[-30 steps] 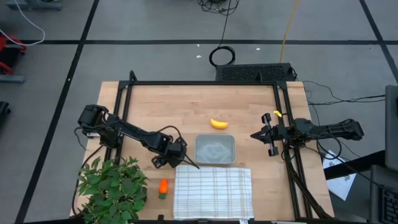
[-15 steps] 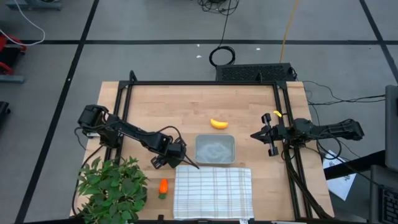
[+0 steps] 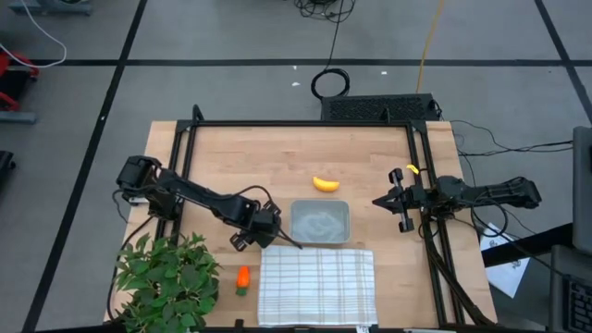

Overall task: Pick and placing Produce into tupperware
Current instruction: Put the yellow lemon into the bin

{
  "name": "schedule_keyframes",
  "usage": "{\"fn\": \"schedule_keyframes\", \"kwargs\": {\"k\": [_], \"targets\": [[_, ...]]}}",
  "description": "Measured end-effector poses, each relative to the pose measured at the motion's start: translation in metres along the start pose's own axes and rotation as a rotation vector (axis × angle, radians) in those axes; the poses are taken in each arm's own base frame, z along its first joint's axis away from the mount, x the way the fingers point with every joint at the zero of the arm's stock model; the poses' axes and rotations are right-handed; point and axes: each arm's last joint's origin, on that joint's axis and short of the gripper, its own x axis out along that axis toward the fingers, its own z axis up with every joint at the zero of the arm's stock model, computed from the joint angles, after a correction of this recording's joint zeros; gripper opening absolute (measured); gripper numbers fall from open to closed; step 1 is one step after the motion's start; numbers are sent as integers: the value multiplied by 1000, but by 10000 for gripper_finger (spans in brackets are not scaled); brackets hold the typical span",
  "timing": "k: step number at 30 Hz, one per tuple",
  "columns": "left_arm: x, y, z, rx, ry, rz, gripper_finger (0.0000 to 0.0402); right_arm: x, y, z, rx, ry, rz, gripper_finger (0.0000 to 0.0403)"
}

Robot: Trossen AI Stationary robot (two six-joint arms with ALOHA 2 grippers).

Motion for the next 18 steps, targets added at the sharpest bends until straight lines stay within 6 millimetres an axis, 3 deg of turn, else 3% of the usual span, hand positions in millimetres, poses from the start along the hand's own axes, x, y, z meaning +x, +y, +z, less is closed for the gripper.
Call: {"fn": "schedule_keyframes", "kwargs": {"k": [10,18], "targets": [[-31,28,1,-96,72,26,194,0,0,0,1,1,0,0],[-56,59,-9,-275,-25,-52,210,0,0,0,1,0,1,0]]}}
